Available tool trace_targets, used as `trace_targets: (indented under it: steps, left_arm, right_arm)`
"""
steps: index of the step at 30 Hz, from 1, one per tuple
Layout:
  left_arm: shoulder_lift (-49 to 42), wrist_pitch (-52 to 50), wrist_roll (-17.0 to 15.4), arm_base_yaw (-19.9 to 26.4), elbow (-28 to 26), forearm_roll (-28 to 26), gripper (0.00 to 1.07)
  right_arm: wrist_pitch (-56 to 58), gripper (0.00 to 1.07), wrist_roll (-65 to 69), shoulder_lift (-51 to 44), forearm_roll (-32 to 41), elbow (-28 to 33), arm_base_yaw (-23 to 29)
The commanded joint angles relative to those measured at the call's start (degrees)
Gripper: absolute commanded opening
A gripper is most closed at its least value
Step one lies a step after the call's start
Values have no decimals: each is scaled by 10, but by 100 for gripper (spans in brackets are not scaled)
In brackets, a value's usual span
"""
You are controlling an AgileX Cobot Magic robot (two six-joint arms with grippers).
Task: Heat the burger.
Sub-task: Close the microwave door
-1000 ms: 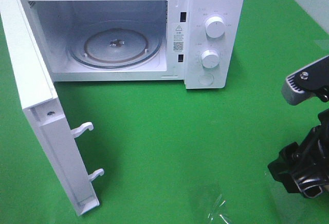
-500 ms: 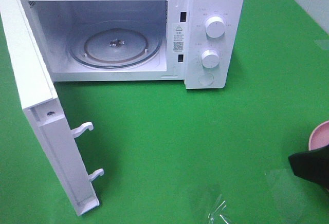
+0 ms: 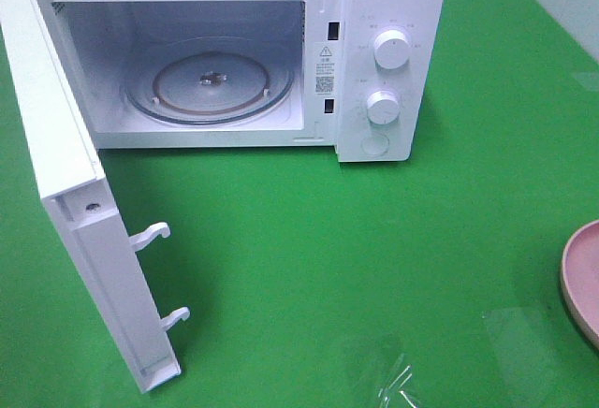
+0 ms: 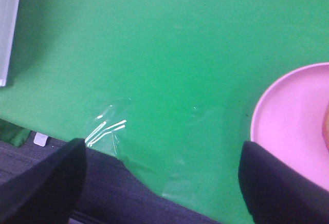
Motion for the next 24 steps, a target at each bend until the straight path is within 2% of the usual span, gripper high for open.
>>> trace_targets:
  steps: [1,7,9,14,16,24]
  left_arm:
    - [-11,-1,-2,1,2,-1,100]
    - [-11,-1,-2,1,2,-1,100]
    - [-11,-1,-2,1,2,-1,100]
    - [-11,-1,-2,1,2,-1,100]
    - [-11,-1,-2,1,2,-1,100]
    - [-11,-1,-3,1,2,-1,100]
  right_arm:
    - [21,76,-29,-30,7,-3,-26]
    - [24,76,-61,-97,5,-3,-83]
    - [27,76,-67,-143,5,-3,-118]
    - [28,76,-78,-175,5,-2,-138]
    - [34,76,-91,-218,5,-1,-160]
    - [44,76,-91,-239,0,8,-181]
